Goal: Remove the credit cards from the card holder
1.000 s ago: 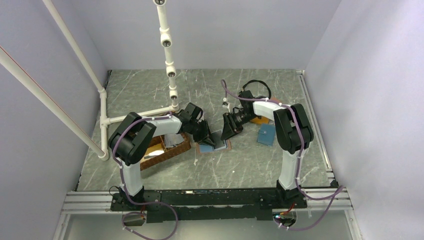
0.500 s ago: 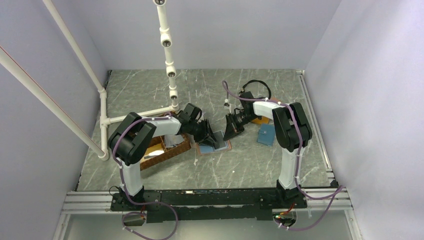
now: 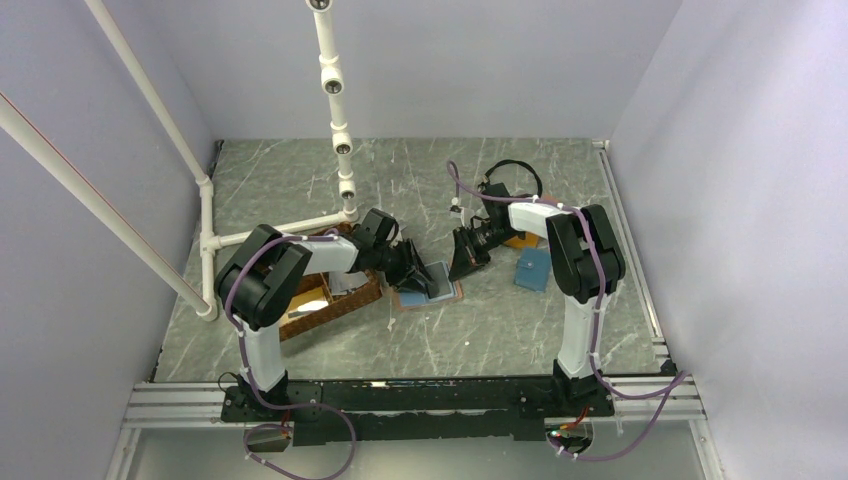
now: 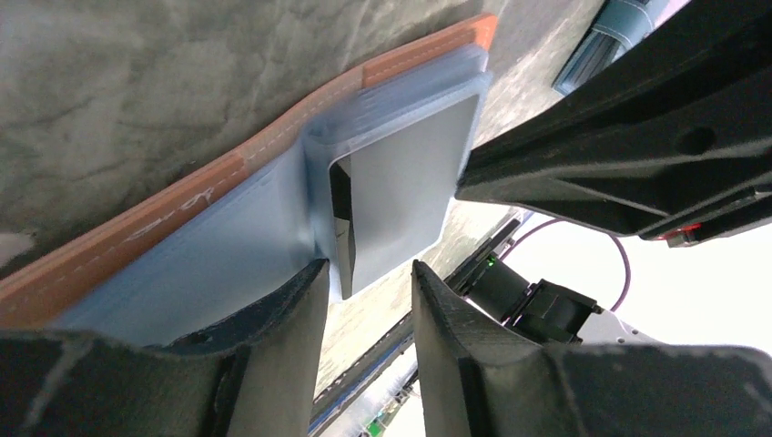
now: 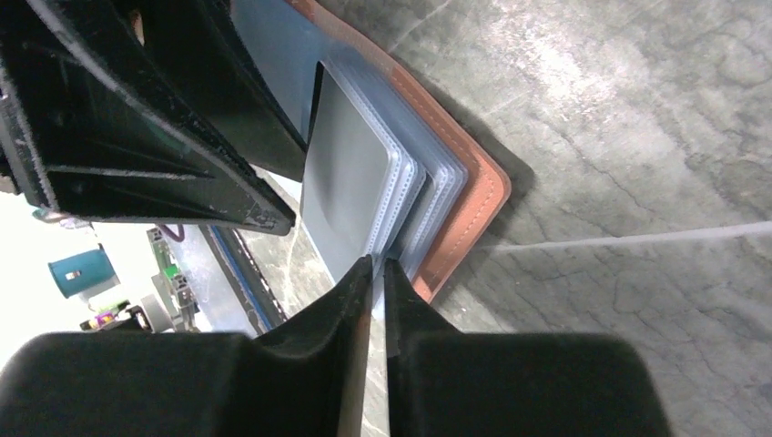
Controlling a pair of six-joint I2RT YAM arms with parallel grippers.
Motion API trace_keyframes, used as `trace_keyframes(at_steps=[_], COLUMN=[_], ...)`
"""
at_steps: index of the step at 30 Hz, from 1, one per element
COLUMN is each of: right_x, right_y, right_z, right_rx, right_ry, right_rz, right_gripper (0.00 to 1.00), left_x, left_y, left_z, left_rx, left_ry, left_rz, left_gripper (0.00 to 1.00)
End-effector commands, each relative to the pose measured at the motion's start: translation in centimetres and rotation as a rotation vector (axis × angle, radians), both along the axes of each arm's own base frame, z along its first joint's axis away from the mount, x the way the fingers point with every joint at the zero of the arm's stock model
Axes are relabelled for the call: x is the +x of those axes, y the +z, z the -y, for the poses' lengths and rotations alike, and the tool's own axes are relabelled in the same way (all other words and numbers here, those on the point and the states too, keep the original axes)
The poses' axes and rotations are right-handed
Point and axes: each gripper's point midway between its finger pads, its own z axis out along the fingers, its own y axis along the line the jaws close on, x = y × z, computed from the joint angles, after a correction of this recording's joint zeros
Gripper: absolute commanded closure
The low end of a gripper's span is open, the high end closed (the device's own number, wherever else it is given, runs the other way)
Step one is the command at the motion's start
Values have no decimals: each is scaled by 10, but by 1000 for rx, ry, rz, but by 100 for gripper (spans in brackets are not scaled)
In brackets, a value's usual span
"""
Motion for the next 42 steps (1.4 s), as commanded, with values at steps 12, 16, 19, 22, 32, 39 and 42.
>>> trace_keyframes(at_steps=[12, 16, 19, 22, 32, 39, 42], right_x=[2, 0, 0, 1, -7, -10, -10], right_y=[37, 35, 31, 27, 18, 21, 28], right_z=[-3, -7, -8, -9, -20, -24, -28], right_rx=[94, 113, 110, 102, 91, 106, 142], right_ry=[60, 63, 63, 64, 96, 106, 111], right_rz=[115, 89, 69, 58, 21, 14, 11], right_gripper=[67, 66, 66, 66, 64, 68, 73], left_x=[13, 10, 8, 7, 7, 7, 6], left_y=[5, 2, 0, -2, -2, -1, -2], left_z=[-5, -10, -12, -12, -11, -9, -8], left_rx=[46, 69, 78, 79, 70, 55, 48], left_ry=[28, 33, 33, 34, 30, 26, 23], left_rz=[38, 30, 26, 19, 21, 21, 18], left_gripper=[63, 66, 67, 67, 66, 65, 65])
